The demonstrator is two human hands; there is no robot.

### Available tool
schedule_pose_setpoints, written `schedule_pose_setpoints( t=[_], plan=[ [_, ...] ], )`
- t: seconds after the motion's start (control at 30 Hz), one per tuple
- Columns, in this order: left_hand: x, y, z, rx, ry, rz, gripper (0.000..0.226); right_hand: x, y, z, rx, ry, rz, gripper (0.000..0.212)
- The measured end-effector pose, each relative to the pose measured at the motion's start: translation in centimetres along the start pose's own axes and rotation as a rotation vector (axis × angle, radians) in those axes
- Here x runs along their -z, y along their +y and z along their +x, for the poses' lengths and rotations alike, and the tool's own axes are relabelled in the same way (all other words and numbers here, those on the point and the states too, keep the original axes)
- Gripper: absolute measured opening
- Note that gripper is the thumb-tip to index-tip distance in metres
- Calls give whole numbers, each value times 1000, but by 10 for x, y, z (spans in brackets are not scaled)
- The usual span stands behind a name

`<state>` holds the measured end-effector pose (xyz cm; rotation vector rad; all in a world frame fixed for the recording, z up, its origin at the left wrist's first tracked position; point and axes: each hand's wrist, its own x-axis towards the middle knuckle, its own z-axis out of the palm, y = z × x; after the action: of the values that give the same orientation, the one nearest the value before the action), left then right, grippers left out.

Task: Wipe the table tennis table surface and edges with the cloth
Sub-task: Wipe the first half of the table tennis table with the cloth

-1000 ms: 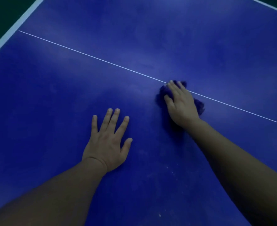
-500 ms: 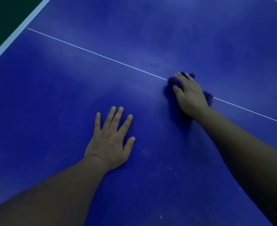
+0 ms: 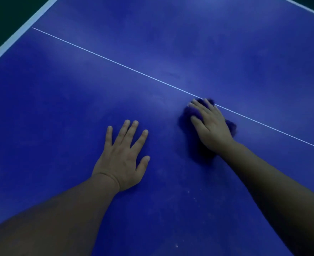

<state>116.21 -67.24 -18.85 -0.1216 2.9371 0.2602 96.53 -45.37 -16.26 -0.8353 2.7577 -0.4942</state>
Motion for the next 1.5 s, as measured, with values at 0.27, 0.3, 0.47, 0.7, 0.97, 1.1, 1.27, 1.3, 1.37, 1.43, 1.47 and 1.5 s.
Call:
schedule_pose_setpoints(
  t=[0.27,0.3,0.47,0.7,0.97,1.1,1.27,1.3,1.37,1.43,1.47,1.5],
  plan=[
    [4,-5,1,-18,-65,15,77,-38,-68,-104,368,-183,-7,55],
    [5,-6,2,-26,-80,20,77,-37,-65,-122,402,-227,-13,56],
    [11,-19,-14,-105,-112,-25,76,-22,-44,-114,339,-255,-20,55],
    [-12,-23,-100,-27,-93,51,78,-57,-97,-111,182,-128,-22,57],
    [-15,-26,-103,-49,-77,55,79,-26,-37,-151,291,-227,-57,56],
    [-14,-26,-103,-57,-64,44,79,-42,-75,-86,-13,-42,-49,60],
    [-16,-27,-103,-81,-38,16,77,-62,-101,-152,324,-180,-67,58],
    [-16,-28,-103,-88,-35,11,77,-60,-95,-177,386,-229,-65,58],
    [-17,-28,-104,-106,-22,-5,74,-50,-72,-206,490,-292,-89,58],
    [-17,-28,-104,-114,-13,-11,73,-36,-50,-206,453,-298,-71,56],
    [-17,-29,-105,-115,-14,-11,73,-32,-45,-199,366,-280,-41,55],
    [-17,-28,-105,-120,-14,-12,72,-30,-46,-188,268,-238,-19,54]
  ],
)
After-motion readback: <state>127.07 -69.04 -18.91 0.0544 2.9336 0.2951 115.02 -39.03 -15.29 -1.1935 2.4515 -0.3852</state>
